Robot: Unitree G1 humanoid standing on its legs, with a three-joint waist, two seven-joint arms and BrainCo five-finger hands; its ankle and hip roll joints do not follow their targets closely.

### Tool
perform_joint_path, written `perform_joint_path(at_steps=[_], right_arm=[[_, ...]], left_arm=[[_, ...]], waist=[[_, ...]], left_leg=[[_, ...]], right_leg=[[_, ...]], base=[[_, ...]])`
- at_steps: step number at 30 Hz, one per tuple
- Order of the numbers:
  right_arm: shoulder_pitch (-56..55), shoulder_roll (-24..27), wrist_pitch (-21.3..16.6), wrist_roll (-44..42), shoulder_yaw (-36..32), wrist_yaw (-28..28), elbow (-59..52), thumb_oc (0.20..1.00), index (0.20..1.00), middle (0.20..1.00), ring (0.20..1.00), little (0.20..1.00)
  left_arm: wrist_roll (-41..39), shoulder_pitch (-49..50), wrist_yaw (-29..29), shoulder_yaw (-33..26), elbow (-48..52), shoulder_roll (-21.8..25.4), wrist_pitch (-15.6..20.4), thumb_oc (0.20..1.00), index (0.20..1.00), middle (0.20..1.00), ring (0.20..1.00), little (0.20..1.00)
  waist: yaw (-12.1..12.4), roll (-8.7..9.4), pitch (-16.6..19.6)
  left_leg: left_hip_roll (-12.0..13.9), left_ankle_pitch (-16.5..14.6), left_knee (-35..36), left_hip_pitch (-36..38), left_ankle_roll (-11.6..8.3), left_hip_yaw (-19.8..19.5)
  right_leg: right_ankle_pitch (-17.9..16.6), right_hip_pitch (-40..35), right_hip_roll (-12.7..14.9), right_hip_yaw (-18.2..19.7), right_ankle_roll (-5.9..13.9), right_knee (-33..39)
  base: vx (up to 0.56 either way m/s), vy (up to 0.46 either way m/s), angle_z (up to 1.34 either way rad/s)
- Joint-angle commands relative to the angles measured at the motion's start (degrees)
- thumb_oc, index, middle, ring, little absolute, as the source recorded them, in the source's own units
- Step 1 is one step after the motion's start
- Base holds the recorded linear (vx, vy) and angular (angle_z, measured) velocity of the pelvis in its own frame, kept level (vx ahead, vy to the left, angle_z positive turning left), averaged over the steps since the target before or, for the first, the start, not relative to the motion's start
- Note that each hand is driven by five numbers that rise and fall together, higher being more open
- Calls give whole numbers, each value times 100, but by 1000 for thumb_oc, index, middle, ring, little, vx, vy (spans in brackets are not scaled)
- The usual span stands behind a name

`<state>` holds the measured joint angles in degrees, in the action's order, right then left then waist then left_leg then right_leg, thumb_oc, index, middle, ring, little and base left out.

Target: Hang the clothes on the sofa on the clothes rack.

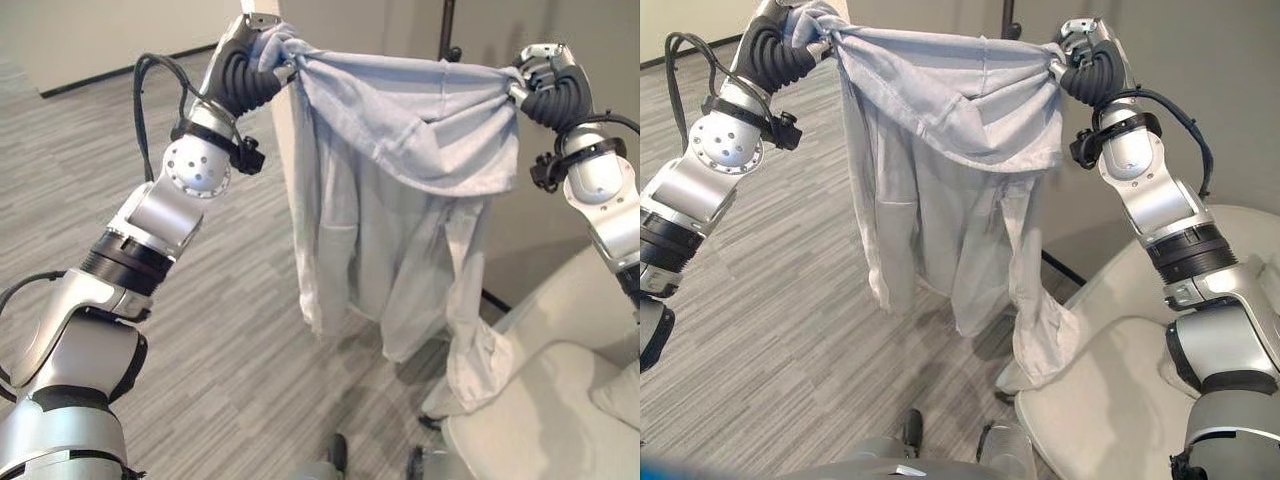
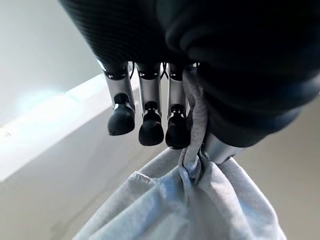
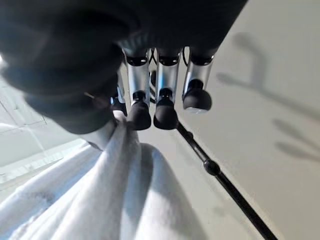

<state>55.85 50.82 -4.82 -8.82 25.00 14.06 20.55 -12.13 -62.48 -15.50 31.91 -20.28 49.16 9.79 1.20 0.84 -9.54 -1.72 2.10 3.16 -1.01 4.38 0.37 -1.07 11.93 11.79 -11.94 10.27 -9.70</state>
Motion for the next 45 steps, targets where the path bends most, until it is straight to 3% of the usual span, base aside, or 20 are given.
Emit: perform_joint_path(at_steps=[1,2,5,7,13,23,29,32,34,35,36,37,39,42,45], right_arm=[[259,476,-22,93,-540,489,242,200,200,200,200,200],[217,531,-37,82,-546,463,238,200,200,200,200,200],[140,521,-43,54,-641,414,159,200,200,200,200,200],[105,527,-56,46,-642,393,116,200,200,200,200,200],[-131,536,-112,-30,-694,274,-70,200,200,200,200,200],[-216,419,-140,-102,-708,200,-67,200,200,200,200,200],[-205,409,-157,-172,-717,194,-64,200,200,200,200,200],[-179,424,-180,-222,-771,263,-2,200,200,200,200,200],[-159,482,-163,-209,-763,265,-11,200,200,200,200,200],[-167,557,-136,-141,-759,250,-30,200,200,200,200,200],[-169,561,-135,-139,-759,249,-30,200,200,200,200,200],[-171,591,-144,-71,-769,282,12,200,200,200,200,200],[-243,628,-119,8,-804,301,45,200,200,200,200,200],[-309,511,-110,12,-860,299,35,200,200,200,200,200],[-339,396,-62,30,-848,299,44,200,200,200,200,200]], left_arm=[[209,-402,-316,-303,-280,172,91,200,200,200,200,200],[216,-425,-299,-252,-251,156,135,200,200,200,200,200],[225,-312,-278,-303,-162,80,128,200,200,200,200,200],[205,-285,-273,-286,-161,54,123,200,200,200,200,200],[104,-157,-201,-351,-95,-56,96,200,200,200,200,200],[66,-25,-99,-432,-81,-77,59,200,200,200,200,200],[7,-14,-61,-522,-55,5,33,200,200,200,200,200],[-73,-38,-75,-578,-47,-10,50,200,200,200,200,200],[-55,-74,-98,-615,-26,-29,52,200,200,200,200,200],[-13,-78,-108,-611,6,-65,29,200,200,200,200,200],[-11,-79,-109,-611,5,-71,27,200,200,200,200,200],[9,-91,-125,-586,-11,-119,42,200,200,200,200,200],[-26,-83,-141,-572,-58,-148,79,200,200,200,200,200],[14,-49,-138,-532,-30,-189,70,200,200,200,200,200],[5,-14,-96,-474,16,-178,56,200,200,200,200,200]], waist=[[-43,-72,108],[-62,-23,141],[-91,167,307],[-104,187,380],[-149,168,691],[-120,71,795],[-51,148,608],[-13,274,398],[29,345,350],[101,319,340],[103,321,349],[193,256,327],[217,196,384],[207,110,472],[203,121,605]], left_leg=[[192,-730,184,699,-691,75],[165,-830,184,743,-709,15],[269,-960,184,929,-795,-68],[338,-967,184,962,-834,-85],[836,-925,72,1039,-1105,-183],[1105,-674,-122,1136,-1284,-218],[979,-338,-1377,611,-1355,-405],[960,-244,-2056,10,-1305,-227],[899,-613,-1663,-212,-1226,-159],[831,-486,-940,-390,-1185,-218],[829,-448,-862,-357,-1187,-215],[741,-100,-256,-650,-1218,-279],[713,0,178,-644,-1242,-172],[702,120,184,-497,-1231,-197],[615,50,184,-344,-1202,-105]], right_leg=[[-617,222,-14,280,375,1104],[-666,101,-55,366,406,1409],[-922,-142,-92,339,398,1410],[-908,-227,-126,282,370,1412],[-504,-679,-464,-25,128,1470],[-103,-1041,-719,-98,-85,1470],[24,-1226,-763,-74,-246,1470],[68,-1311,-647,-162,-267,1470],[66,-1339,-569,-174,-214,1470],[88,-1374,-574,-131,-159,1470],[94,-1371,-571,-132,-159,1470],[162,-1458,-613,-126,-151,1470],[267,-1538,-634,-128,-137,1470],[216,-1549,-635,-118,-111,1470],[175,-1534,-529,-61,-78,1470]], base=[[251,-145,-5],[228,-153,-23],[294,-249,9],[222,-198,45],[217,-245,25],[96,-94,-19],[10,-68,6],[-46,-16,32],[49,54,32],[82,78,35],[109,140,42],[60,66,19],[121,144,17],[92,122,-14],[137,147,-9]])
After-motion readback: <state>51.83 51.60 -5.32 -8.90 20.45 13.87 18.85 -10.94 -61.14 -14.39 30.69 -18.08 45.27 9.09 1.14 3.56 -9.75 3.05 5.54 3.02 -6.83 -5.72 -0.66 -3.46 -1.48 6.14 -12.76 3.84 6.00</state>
